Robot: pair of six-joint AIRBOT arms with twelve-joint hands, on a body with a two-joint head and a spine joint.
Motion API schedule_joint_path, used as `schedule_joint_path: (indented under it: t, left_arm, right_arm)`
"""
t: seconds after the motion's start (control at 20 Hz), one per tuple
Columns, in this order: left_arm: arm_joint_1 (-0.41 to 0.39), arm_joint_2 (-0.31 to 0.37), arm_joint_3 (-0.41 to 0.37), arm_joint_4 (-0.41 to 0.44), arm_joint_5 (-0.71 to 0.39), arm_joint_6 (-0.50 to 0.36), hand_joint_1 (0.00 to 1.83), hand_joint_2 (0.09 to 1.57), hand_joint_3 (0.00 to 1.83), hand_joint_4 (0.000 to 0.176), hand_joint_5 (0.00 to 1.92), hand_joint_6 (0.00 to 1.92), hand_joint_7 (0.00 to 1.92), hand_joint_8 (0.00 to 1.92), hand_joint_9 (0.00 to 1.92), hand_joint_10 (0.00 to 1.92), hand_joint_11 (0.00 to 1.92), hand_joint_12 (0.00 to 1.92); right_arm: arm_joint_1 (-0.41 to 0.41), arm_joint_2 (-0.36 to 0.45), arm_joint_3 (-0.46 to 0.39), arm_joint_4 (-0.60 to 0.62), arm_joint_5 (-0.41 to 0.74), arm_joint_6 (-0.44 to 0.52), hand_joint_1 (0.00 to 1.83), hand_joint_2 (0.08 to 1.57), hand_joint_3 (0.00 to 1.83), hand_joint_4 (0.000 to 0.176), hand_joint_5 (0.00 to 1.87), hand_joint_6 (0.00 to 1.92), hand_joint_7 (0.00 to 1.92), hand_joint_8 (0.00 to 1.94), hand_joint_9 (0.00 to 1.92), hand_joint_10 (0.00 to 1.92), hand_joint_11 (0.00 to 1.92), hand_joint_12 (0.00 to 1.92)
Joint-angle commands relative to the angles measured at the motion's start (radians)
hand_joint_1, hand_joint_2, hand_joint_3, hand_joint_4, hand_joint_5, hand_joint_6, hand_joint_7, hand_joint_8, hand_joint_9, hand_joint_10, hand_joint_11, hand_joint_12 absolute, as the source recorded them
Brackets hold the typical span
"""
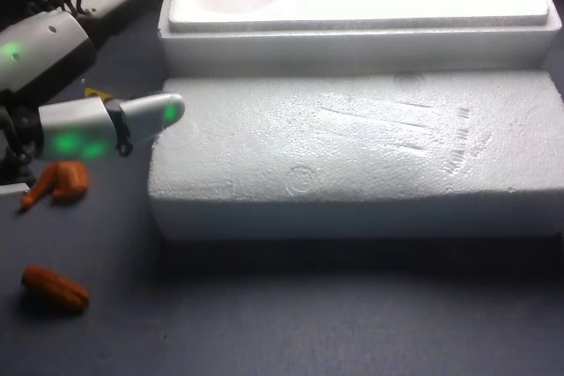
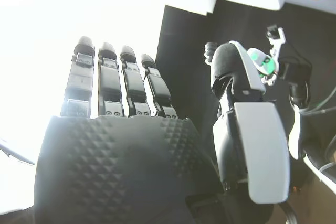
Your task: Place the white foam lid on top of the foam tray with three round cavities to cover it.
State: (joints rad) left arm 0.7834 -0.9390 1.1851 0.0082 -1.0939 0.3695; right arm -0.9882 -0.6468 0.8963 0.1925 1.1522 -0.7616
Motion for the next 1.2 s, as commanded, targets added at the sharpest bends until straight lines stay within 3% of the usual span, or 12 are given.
schedule_joint_path:
  t: [0.0, 0.2, 0.35, 0.45, 0.55, 0.65, 0.95, 1.05, 1.15]
  left_arm:
    - [0.0, 0.003, -0.002, -0.039, -0.119, 0.009, 0.37, 1.25, 0.02, 0.0, 0.0, 0.0, 0.0, 0.0, 0.0, 0.0, 0.0, 0.0]
    - [0.028, -0.004, -0.005, -0.098, -0.108, 0.024, 0.38, 1.21, 0.0, 0.0, 0.01, 0.0, 0.0, 0.0, 0.0, 0.0, 0.0, 0.0]
    - [0.056, 0.005, -0.019, -0.13, -0.105, 0.027, 0.35, 1.17, 0.0, 0.0, 0.0, 0.0, 0.0, 0.0, 0.0, 0.0, 0.0, 0.0]
    - [0.079, 0.008, -0.03, -0.152, -0.105, 0.033, 0.4, 1.13, 0.0, 0.0, 0.0, 0.0, 0.0, 0.0, 0.0, 0.0, 0.0, 0.0]
    - [0.117, 0.024, -0.049, -0.179, -0.112, 0.033, 0.4, 1.09, 0.0, 0.0, 0.0, 0.0, 0.0, 0.0, 0.0, 0.0, 0.0, 0.0]
    - [0.155, 0.039, -0.068, -0.199, -0.126, 0.034, 0.4, 1.05, 0.0, 0.0, 0.0, 0.0, 0.0, 0.0, 0.0, 0.0, 0.0, 0.0]
    - [0.267, 0.052, -0.119, -0.251, -0.173, 0.031, 0.43, 1.02, 0.0, 0.0, 0.0, 0.0, 0.0, 0.0, 0.0, 0.0, 0.0, 0.0]
    - [0.306, 0.035, -0.12, -0.275, -0.183, 0.021, 0.37, 1.01, 0.0, 0.0, 0.0, 0.0, 0.0, 0.0, 0.0, 0.0, 0.0, 0.0]
    - [0.325, 0.019, -0.116, -0.286, -0.178, 0.019, 0.38, 0.98, 0.0, 0.0, 0.0, 0.0, 0.0, 0.0, 0.0, 0.0, 0.0, 0.0]
  right_arm:
    - [0.01, 0.005, 0.003, 0.033, 0.099, -0.008, 0.59, 1.24, 0.01, 0.0, 0.0, 0.0, 0.0, 0.0, 0.0, 0.0, 0.0, 1.39]
    - [0.01, -0.012, 0.0, 0.078, 0.076, -0.046, 0.58, 1.27, 0.0, 0.0, 0.0, 0.0, 0.0, 0.0, 0.0, 0.0, 0.0, 1.47]
    - [0.009, -0.025, -0.001, 0.112, 0.074, -0.061, 0.53, 1.24, 0.0, 0.0, 0.0, 0.0, 0.0, 0.0, 0.0, 0.0, 0.0, 1.17]
    - [0.007, -0.029, -0.006, 0.135, 0.075, -0.072, 0.53, 1.2, 0.0, 0.0, 0.0, 0.0, 0.0, 0.0, 0.0, 0.0, 0.0, 0.76]
    - [0.003, -0.038, -0.01, 0.159, 0.075, -0.086, 0.53, 1.18, 0.0, 0.0, 0.0, 0.0, 0.0, 0.0, 0.0, 0.0, 0.0, 0.67]
    - [0.002, -0.045, -0.016, 0.182, 0.076, -0.101, 0.53, 1.16, 0.0, 0.0, 0.0, 0.0, 0.0, 0.0, 0.0, 0.0, 0.0, 0.45]
    - [-0.014, -0.077, -0.016, 0.233, 0.08, -0.116, 0.5, 1.15, 0.0, 0.0, 0.0, 0.0, 0.0, 0.0, 0.0, 0.0, 0.0, 0.42]
    - [-0.024, -0.084, -0.016, 0.249, 0.08, -0.117, 0.52, 1.13, 0.0, 0.0, 0.0, 0.0, 0.0, 0.0, 0.0, 0.0, 0.0, 0.04]
    - [-0.039, -0.095, -0.013, 0.268, 0.081, -0.118, 0.51, 1.13, 0.0, 0.0, 0.0, 0.0, 0.0, 0.0, 0.0, 0.0, 0.0, 0.0]
